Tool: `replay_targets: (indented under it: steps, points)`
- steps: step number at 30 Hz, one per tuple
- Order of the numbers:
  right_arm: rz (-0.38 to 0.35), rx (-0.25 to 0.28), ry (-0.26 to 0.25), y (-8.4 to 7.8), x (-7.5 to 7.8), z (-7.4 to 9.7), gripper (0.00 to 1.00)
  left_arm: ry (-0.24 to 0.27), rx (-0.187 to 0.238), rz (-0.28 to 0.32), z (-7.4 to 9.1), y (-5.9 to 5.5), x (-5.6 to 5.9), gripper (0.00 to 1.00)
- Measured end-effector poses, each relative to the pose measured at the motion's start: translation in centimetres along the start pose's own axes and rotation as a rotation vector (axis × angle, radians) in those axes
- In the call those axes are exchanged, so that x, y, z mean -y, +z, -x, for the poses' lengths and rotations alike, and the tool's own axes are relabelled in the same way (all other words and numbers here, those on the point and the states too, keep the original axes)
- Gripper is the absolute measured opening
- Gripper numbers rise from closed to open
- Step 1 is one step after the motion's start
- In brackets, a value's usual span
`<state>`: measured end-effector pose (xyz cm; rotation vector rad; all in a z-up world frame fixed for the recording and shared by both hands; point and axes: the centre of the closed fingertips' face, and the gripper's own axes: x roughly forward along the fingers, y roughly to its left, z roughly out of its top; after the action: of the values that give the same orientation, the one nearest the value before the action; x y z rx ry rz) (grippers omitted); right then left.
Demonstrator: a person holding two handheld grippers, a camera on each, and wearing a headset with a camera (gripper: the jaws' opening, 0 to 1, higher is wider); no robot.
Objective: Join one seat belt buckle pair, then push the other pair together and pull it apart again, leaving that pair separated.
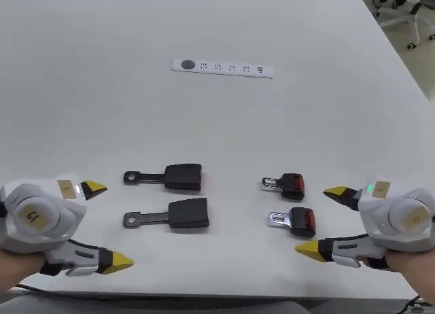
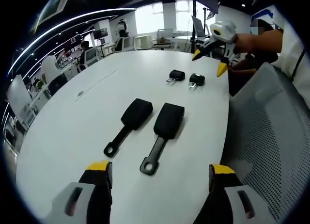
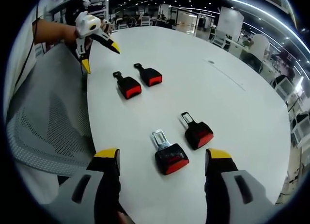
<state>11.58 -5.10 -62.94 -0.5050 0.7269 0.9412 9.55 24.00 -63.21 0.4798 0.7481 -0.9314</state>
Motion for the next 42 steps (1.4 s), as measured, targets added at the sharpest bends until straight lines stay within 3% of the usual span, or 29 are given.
replay_targets:
  steps: [5, 9, 13, 20, 21, 26, 35, 42]
  points:
    - [0.021, -0.007, 0.022, 0.0, 0.2, -0.7, 0.67, -0.018, 0.013, -0.008, -1.2, 1.6, -0.3, 0.76]
    - [0.037, -0.005, 0.043, 0.1, 0.4, -1.1, 0.62, -0.048, -0.008, -0.003, -2.2, 2.1, -0.2, 0.62]
    - [0.053, -0.02, 0.065, -0.2, 0.4, -1.7, 0.58, -0.075, -0.002, -0.03, -3.3, 2.9, 0.3, 0.6]
    - [0.07, -0.042, 0.083, -0.7, 0.6, -2.3, 0.56, -0.097, -0.023, -0.059, -4.8, 3.0, 0.7, 0.56]
    - [0.062, -0.051, 0.112, -0.8, 0.2, -2.4, 0.53, -0.096, -0.027, -0.064, -4.9, 3.0, 0.6, 0.55]
    - [0.082, -0.065, 0.129, -1.4, 0.3, -3.1, 0.51, -0.122, -0.044, -0.087, -6.0, 2.7, 0.8, 0.51]
    - [0.099, -0.091, 0.161, -2.3, 0.8, -3.5, 0.47, -0.147, -0.051, -0.114, -7.6, 4.0, 1.0, 0.43]
    - [0.119, -0.11, 0.182, -3.1, 1.6, -3.9, 0.45, -0.172, -0.073, -0.144, -8.4, 4.1, 1.3, 0.4]
